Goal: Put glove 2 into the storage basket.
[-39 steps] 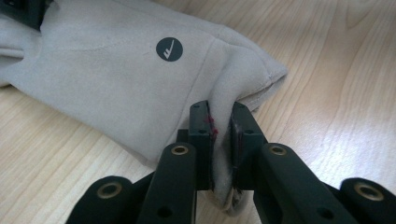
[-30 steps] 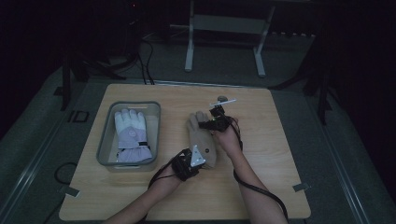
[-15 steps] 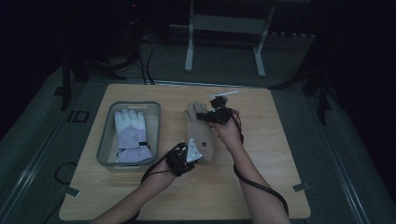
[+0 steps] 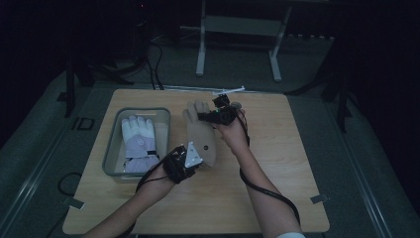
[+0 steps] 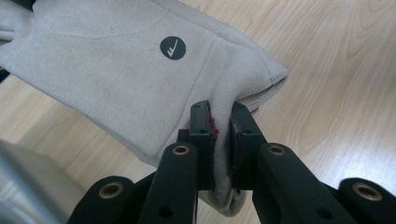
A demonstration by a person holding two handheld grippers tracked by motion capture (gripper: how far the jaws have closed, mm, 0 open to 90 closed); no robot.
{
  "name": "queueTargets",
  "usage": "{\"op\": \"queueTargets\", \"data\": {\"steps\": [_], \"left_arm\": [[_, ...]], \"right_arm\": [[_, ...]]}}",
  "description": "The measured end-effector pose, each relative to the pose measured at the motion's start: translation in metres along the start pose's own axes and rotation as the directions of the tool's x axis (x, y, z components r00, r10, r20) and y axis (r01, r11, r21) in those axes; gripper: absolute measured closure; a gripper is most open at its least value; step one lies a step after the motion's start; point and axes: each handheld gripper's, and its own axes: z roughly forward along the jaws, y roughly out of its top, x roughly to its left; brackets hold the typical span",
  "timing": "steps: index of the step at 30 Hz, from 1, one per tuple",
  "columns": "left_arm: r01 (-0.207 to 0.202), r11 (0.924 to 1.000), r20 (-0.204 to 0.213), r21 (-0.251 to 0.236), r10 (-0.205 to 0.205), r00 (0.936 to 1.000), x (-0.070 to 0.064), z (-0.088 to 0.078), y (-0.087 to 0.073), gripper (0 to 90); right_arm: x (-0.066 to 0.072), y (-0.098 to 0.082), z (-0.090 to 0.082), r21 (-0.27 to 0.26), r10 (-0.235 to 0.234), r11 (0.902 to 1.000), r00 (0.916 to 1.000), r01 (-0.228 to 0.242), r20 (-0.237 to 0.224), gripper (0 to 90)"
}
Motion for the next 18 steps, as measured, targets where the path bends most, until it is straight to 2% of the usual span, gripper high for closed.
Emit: {"op": "queueTargets", "data": {"steps": [10, 18], "left_arm": [[0.018, 0.9998, -0.037, 0.013, -0.018, 0.9991, 0.014, -0.021, -0.013, 82.6], [0.068, 0.9972, -0.067, 0.029, -0.066, 0.9956, 0.028, -0.036, -0.033, 82.6]], "right_arm": [[0.028, 0.021, 0.016, -0.006, -0.037, 0.9993, 0.9985, 0.037, -0.040, 72.4], [0.055, 0.034, 0.036, -0.001, -0.072, 0.9974, 0.9952, 0.072, -0.066, 72.4]]}}
